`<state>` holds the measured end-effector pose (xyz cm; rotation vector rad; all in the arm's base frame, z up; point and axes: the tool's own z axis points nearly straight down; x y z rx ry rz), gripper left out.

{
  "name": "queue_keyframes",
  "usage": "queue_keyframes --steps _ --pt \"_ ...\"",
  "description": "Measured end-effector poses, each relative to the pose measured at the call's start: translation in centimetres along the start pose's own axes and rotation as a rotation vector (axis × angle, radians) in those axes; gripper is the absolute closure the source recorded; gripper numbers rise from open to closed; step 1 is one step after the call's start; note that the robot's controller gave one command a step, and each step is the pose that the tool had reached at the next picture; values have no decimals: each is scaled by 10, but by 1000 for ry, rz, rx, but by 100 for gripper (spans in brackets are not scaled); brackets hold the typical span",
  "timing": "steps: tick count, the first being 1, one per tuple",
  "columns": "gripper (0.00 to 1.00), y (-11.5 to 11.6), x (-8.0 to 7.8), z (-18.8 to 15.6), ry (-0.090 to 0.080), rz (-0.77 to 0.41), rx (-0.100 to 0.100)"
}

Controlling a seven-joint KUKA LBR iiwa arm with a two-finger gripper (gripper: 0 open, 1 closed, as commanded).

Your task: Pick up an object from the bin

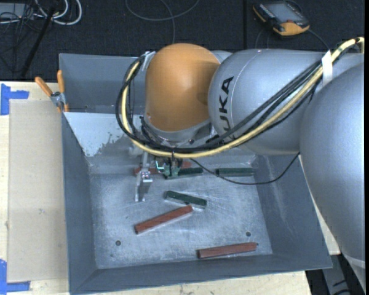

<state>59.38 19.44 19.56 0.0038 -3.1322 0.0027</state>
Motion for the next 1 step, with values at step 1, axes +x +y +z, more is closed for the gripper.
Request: queue_keyframes --steps 1 --pt "0 -1 -2 -4 -8 4 -2"
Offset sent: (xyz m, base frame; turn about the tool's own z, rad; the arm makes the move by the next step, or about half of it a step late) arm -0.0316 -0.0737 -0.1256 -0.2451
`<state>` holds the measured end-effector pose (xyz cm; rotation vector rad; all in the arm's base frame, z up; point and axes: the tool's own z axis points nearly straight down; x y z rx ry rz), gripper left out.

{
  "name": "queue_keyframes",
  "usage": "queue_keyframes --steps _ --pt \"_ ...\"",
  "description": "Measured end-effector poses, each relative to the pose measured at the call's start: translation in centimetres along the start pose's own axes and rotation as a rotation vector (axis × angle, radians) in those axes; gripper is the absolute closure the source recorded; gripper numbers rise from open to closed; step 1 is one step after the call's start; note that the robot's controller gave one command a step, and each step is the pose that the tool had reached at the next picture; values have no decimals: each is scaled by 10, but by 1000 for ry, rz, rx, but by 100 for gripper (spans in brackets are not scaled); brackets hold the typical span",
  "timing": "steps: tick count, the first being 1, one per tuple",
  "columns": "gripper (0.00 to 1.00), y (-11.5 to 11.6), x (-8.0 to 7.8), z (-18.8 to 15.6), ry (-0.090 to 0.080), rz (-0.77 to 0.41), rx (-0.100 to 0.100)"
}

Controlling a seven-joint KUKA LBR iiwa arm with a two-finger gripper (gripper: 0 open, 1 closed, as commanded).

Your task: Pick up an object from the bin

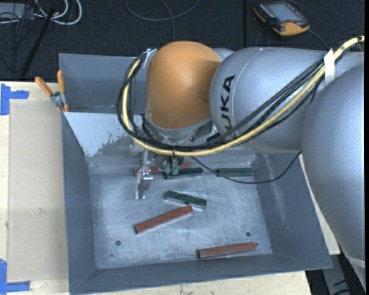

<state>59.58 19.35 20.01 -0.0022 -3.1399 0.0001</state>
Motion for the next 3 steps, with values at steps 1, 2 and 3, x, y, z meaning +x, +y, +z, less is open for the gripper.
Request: queue_keyframes --steps 1,2,3 --pt "0 -30 15 56 -2 -113 0" --pt "0 -70 37 53 5 -164 1" --pt "0 -85 35 62 1 -316 0"
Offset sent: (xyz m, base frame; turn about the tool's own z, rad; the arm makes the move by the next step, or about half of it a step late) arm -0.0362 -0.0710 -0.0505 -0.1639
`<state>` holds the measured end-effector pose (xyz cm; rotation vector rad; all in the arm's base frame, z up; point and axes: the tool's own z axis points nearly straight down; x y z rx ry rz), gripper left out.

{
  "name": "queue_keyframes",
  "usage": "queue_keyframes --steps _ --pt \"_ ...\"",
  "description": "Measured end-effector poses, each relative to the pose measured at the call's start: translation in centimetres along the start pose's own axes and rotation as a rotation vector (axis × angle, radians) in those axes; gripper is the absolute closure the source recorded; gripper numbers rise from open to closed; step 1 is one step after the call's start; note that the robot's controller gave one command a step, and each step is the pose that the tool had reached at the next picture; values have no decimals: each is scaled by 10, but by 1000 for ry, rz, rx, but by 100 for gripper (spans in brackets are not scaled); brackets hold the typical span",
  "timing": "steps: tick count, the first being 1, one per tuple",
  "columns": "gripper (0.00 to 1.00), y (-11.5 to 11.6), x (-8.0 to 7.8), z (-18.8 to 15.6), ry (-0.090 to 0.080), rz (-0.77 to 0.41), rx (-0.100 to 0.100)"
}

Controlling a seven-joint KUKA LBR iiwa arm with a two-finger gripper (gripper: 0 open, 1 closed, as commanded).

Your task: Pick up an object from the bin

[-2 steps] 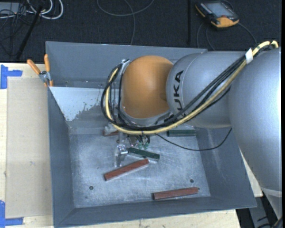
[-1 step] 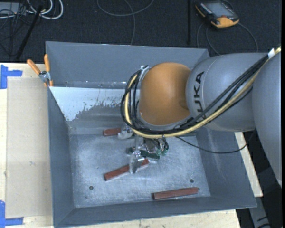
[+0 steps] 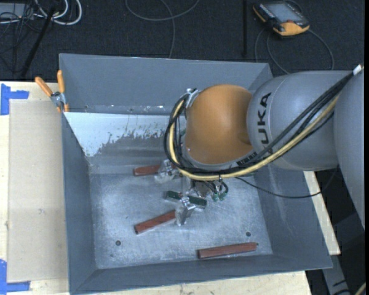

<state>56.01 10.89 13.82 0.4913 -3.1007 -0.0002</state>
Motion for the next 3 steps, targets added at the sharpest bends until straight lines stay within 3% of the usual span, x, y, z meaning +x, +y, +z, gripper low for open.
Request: queue_keyframes --steps 1,2,3 --pt "0 6 7 69 -3 -58 0" --pt "100 -2 -3 62 -15 -50 -1" --pt "100 -2 -3 62 -15 -50 -2"
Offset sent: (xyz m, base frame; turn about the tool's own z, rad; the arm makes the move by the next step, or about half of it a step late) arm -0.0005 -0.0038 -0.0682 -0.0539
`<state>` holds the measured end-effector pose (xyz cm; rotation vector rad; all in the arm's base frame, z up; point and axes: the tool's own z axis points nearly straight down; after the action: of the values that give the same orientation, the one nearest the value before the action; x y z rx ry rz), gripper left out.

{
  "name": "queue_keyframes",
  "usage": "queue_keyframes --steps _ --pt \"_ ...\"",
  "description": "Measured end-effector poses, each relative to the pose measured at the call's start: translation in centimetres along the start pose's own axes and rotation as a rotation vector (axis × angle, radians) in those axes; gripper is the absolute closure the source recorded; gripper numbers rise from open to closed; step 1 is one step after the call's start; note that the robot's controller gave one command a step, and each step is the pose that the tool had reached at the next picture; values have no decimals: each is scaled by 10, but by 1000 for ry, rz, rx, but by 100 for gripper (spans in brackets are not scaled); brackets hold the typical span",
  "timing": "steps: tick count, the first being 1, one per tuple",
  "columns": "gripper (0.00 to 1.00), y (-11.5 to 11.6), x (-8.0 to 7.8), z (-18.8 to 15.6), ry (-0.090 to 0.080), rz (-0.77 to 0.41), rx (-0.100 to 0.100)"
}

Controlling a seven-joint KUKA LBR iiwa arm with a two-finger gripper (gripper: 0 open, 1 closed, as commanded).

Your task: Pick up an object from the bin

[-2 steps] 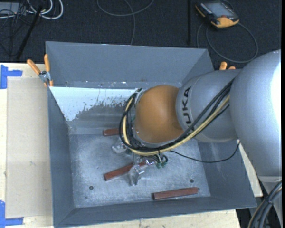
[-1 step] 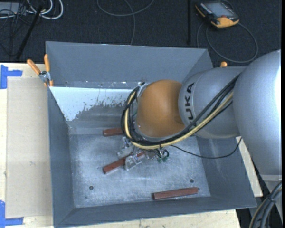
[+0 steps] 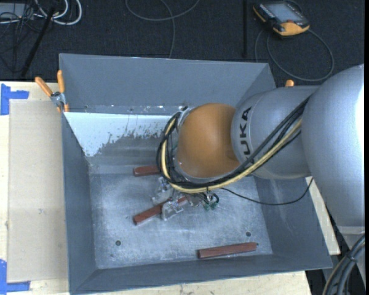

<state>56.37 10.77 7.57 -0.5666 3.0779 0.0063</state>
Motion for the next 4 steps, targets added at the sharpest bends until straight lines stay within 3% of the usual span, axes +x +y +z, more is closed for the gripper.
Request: queue_keyframes --steps 1,2,4 --pt "100 0 1 -3 2 0 0" --pt "100 0 5 -19 16 0 0" --pt "100 1 3 -59 13 1 1"
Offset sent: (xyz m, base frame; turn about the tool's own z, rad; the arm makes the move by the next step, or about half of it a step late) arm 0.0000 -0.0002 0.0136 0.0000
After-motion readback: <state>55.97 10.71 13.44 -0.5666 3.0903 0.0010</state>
